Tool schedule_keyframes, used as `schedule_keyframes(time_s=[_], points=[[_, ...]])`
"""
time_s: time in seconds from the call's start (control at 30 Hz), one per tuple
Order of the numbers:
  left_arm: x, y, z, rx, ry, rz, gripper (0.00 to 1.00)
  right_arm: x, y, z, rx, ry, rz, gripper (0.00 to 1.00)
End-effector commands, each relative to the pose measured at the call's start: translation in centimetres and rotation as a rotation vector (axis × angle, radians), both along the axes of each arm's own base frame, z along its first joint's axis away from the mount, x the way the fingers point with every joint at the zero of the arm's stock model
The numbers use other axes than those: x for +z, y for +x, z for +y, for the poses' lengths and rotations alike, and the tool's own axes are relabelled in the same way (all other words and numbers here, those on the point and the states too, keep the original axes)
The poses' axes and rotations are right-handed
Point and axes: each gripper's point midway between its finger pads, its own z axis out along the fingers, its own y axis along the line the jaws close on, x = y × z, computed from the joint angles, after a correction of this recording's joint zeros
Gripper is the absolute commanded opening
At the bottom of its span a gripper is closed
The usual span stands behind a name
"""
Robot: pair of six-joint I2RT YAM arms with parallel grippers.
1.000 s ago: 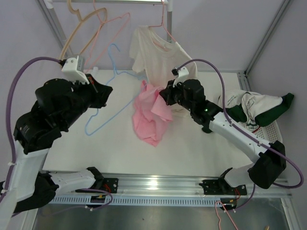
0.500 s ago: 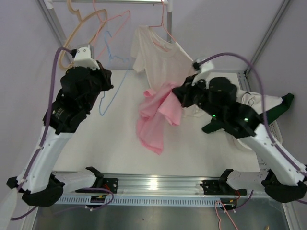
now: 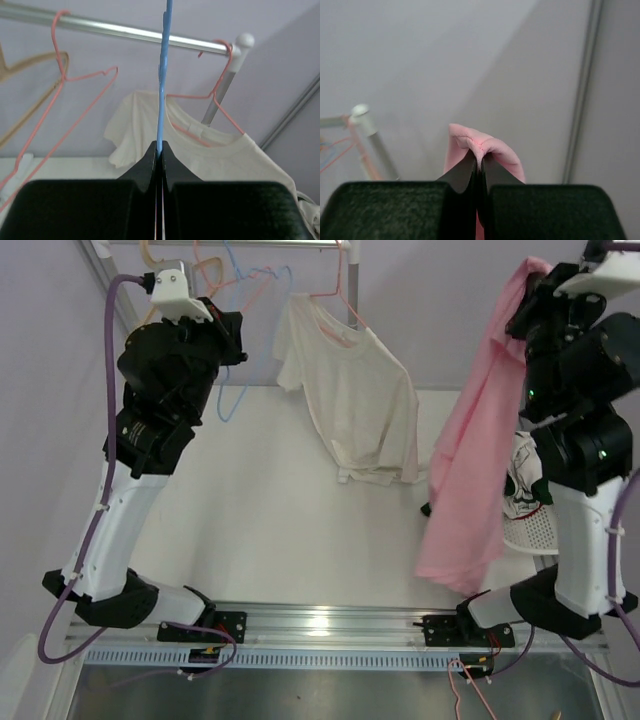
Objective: Remove the t-shirt from the hanger
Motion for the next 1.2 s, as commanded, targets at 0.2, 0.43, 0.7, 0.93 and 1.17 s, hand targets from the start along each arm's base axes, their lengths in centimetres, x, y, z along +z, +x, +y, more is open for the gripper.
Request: schedule_keyframes(time_s=[0.2,0.43,0.7,0.93,1.17], points=[[3.6,2.1,-1.0,-0.008,0.046,-0.139,0.01,5.7,5.4,-11.7,-0.459,-0.081,-0.208,0.00],[3.5,3.6,-1.7,-0.012,0.060,-0.141,0.01,3.1,4.4,-22.2,-0.580,0.033,-0.178,0.00],[1.6,6.5,-1.9,0.012,0.070,-0.106,0.01,-20.8,5.8,-26.8,-0.702,0.337,0.286,0.00],[1.9,9.1,-1.3,0.062,0.098,-0.135,0.01,-35.5,7.0,-27.3,-0.739,0.444,0.596,0.32],[1.0,12.7,0.3,0.129,0.109,-0.103,0.01,-34.1,7.5,-23.9,-0.603,0.449,0.576,1.00]])
